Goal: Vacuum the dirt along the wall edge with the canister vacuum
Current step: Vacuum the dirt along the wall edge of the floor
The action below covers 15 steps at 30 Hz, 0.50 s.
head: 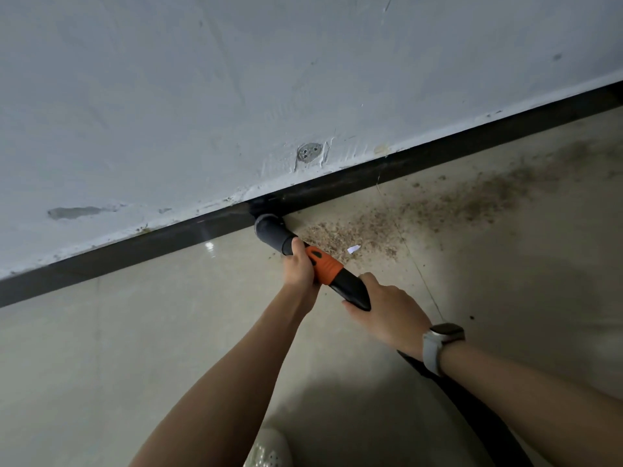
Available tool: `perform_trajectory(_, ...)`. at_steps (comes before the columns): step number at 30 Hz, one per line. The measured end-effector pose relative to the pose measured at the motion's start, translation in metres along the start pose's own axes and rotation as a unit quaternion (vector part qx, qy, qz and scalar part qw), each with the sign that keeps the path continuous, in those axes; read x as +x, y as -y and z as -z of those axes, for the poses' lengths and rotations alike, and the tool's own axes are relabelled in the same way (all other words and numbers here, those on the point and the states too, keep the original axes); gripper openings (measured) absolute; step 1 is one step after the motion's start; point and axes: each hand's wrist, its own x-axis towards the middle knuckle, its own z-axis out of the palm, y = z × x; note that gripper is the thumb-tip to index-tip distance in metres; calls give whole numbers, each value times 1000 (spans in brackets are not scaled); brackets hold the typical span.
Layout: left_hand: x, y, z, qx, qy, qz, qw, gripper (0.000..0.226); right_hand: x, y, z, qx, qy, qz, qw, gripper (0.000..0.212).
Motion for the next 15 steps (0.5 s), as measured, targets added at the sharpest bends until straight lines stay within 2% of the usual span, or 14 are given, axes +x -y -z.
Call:
perform_trajectory(7, -7, 14, -24, 53, 80, 32, 995, 41, -18, -24, -4, -55, -56, -32, 996, 43)
perform_trajectory(12, -15, 11, -41, 64, 124, 52, 989, 52, -26, -31, -5, -42, -94, -68, 992, 42)
perform_trajectory(15, -19, 16, -43, 90, 120, 26, 988, 55, -27, -28, -4, -13, -89, -71, 993, 41)
